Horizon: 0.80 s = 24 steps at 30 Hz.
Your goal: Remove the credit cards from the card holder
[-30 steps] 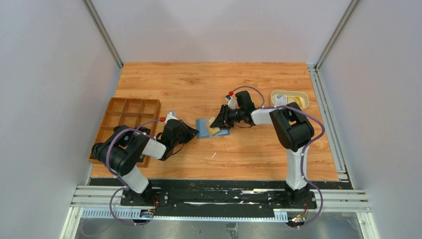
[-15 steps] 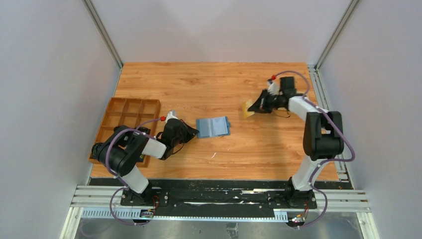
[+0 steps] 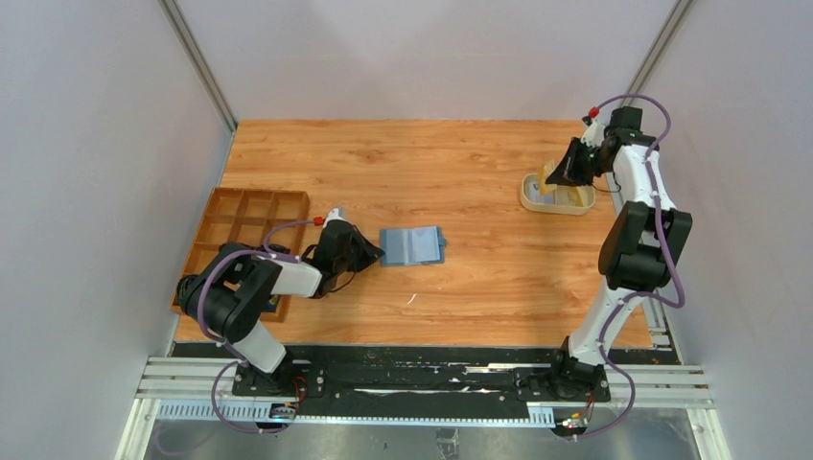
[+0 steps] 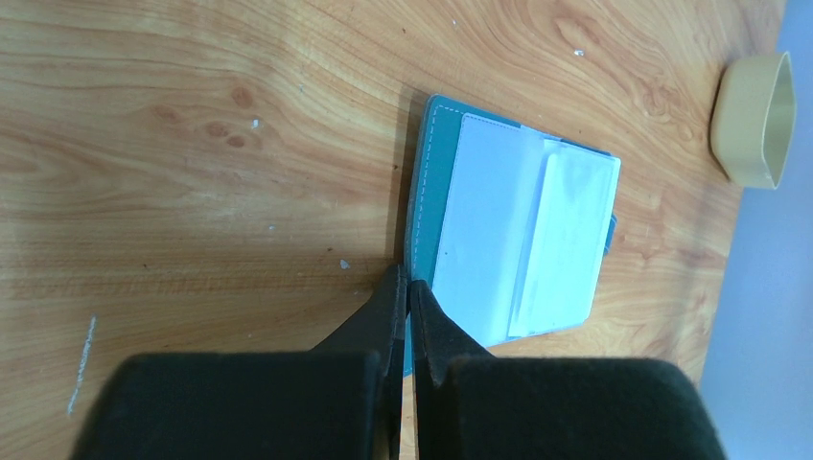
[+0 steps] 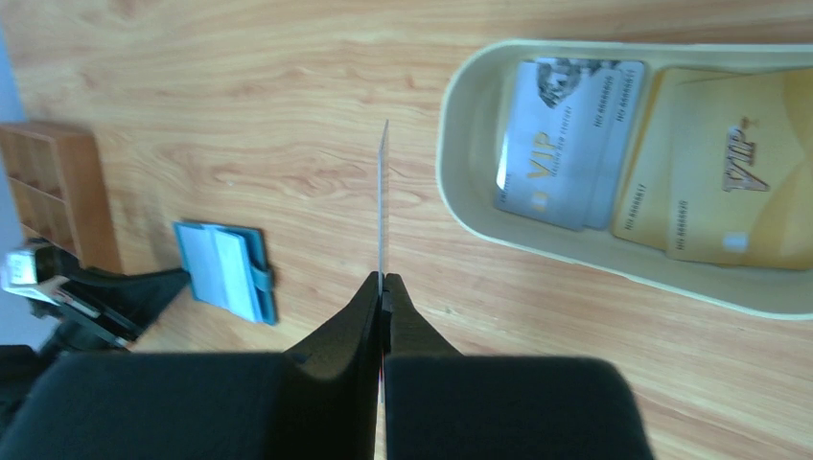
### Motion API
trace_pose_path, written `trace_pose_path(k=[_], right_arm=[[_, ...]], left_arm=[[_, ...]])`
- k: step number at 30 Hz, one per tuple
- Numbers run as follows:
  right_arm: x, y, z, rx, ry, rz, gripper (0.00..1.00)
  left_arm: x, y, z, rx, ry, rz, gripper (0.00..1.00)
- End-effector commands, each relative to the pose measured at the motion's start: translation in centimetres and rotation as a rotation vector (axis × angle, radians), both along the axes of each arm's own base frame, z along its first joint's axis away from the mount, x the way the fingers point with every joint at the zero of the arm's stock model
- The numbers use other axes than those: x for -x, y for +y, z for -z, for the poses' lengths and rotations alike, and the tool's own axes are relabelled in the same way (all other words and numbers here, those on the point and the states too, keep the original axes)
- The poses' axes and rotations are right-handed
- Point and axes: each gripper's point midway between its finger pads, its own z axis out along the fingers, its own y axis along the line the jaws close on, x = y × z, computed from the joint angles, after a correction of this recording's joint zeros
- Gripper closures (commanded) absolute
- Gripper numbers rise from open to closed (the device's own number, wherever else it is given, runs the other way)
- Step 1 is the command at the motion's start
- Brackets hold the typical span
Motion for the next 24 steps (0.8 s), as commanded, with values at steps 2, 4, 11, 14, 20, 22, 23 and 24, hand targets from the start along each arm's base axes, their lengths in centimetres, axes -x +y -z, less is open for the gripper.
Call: trace_pose_path(k=[2,4,11,14,20,22,23,24], right_arm=[[1.7,-2.2,1.6,0.065,0.109,-0.075,1.0],[1.5,-3.3,2.0,0.086,0.121,-0.06,1.0],[1.0,-6.7,3.6,0.11,0.153,0.008,1.0],[0.6,-7.5,4.6,0.116,0.171,0.022,1.0],[0.5,-8.0,6.2,0.121,0.204,0.032,1.0],[0.3,-8.0,6.8,0.11,0.207,0.038,1.0],[0.1,-8.1,7.1,0.105,0.204,0.042,1.0],[-0.1,-8.0,7.5,0.099,0.205,0.043,1.0]], left_arm=[[1.7,0.5,1.6,-0.073,0.089,0.047,1.0],[1.8,0.7,1.5,-0.093,0.095,0.046,1.0],[1.8,1.5,0.2,-0.149,0.075,0.054,1.0],[1.6,1.4,-0.1,-0.152,0.075,0.056,1.0],[1.1,1.2,-0.4,-0.173,0.079,0.07,1.0],[1.0,1.2,-0.5,-0.181,0.081,0.076,1.0],[1.0,1.2,-0.6,-0.183,0.08,0.077,1.0],[0.8,1.5,-0.6,-0.198,0.074,0.06,1.0]])
